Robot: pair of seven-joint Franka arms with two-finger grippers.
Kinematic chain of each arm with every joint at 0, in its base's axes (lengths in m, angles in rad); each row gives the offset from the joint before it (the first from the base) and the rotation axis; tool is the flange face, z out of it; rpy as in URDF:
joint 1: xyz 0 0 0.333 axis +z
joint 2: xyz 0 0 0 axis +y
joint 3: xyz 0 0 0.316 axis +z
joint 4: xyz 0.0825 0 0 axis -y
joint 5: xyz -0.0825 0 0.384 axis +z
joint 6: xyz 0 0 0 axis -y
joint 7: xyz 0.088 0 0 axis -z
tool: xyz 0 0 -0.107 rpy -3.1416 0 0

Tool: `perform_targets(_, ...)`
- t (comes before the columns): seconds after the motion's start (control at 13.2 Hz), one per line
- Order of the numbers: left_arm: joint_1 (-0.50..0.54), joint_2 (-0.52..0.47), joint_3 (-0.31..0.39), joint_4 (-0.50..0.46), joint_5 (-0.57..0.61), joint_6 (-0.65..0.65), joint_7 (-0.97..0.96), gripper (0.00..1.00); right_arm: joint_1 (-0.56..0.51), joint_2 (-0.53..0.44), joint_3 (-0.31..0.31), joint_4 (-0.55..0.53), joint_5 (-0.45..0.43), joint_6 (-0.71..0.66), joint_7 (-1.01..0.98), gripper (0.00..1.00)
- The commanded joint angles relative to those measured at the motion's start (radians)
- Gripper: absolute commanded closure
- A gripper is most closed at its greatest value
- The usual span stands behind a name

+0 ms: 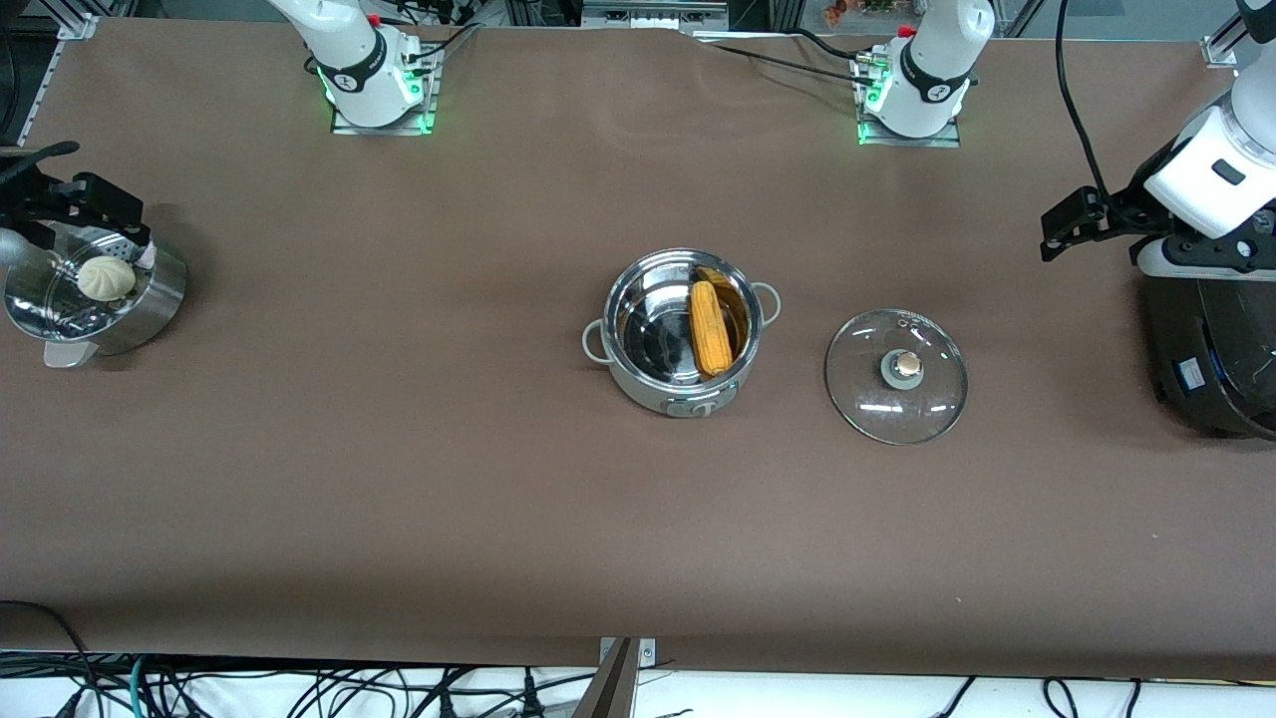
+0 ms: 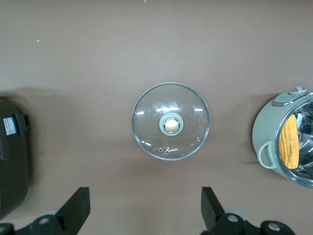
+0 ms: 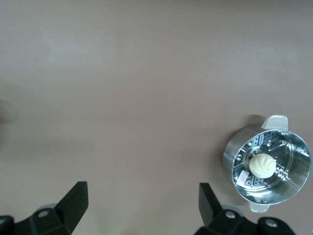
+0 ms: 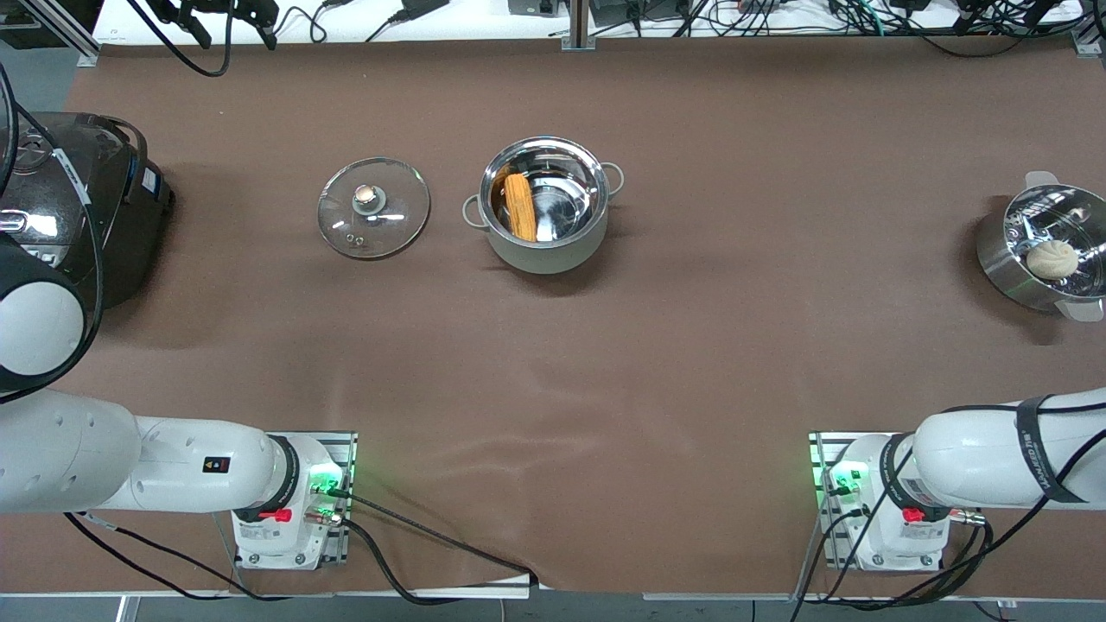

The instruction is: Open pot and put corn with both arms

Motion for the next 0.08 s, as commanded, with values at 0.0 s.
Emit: perform_targets(0.0, 0.001, -0.006, -0.001, 0.009, 0.002, -0.021, 0.006, 0.00, 0.003, -0.007, -0.002, -0.001, 0.009, -0.007, 0.045, 0.00)
